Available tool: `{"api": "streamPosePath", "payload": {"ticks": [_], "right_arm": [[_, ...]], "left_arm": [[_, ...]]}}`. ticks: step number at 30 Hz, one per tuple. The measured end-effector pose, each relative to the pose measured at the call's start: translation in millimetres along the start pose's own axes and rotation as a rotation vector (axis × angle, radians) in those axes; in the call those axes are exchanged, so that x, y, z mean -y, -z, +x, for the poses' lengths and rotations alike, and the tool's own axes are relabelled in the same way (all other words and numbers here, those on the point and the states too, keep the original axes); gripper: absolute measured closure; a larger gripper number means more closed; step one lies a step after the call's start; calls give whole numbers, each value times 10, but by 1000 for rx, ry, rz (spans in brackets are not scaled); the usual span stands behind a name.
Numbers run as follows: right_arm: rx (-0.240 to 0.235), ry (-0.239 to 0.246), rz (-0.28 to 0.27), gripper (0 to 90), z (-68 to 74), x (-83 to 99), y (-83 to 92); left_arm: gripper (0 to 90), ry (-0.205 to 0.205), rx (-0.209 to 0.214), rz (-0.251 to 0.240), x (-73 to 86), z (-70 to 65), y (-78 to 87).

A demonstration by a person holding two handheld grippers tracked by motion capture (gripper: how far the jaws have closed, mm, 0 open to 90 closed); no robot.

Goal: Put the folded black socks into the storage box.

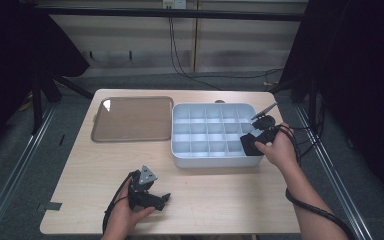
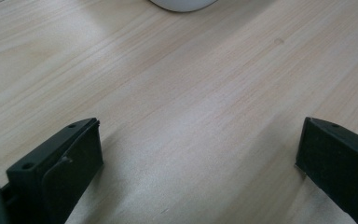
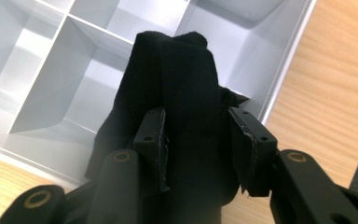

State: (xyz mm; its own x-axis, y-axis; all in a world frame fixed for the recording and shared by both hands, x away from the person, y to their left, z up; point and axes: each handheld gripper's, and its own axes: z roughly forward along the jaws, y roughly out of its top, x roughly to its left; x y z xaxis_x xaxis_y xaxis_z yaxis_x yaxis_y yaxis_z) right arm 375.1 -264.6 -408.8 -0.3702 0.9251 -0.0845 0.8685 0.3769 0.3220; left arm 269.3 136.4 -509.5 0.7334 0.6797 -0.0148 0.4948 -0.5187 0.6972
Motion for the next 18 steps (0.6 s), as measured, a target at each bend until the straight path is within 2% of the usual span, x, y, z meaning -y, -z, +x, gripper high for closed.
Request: {"api": "streamPosePath", "payload": {"ticks": [7,9,18], "right_arm": [[46,13,4,443,1,-39,70],[40,0,3,413,-20,-37,78],[12,-15,-2,391,-72,-53,170]], "left_arm": [[0,3,-2,1,-1,-3,0],[0,3,-1,-1,-1,-2,-2],[0,4,-3,0,-4,-6,-4]]}}
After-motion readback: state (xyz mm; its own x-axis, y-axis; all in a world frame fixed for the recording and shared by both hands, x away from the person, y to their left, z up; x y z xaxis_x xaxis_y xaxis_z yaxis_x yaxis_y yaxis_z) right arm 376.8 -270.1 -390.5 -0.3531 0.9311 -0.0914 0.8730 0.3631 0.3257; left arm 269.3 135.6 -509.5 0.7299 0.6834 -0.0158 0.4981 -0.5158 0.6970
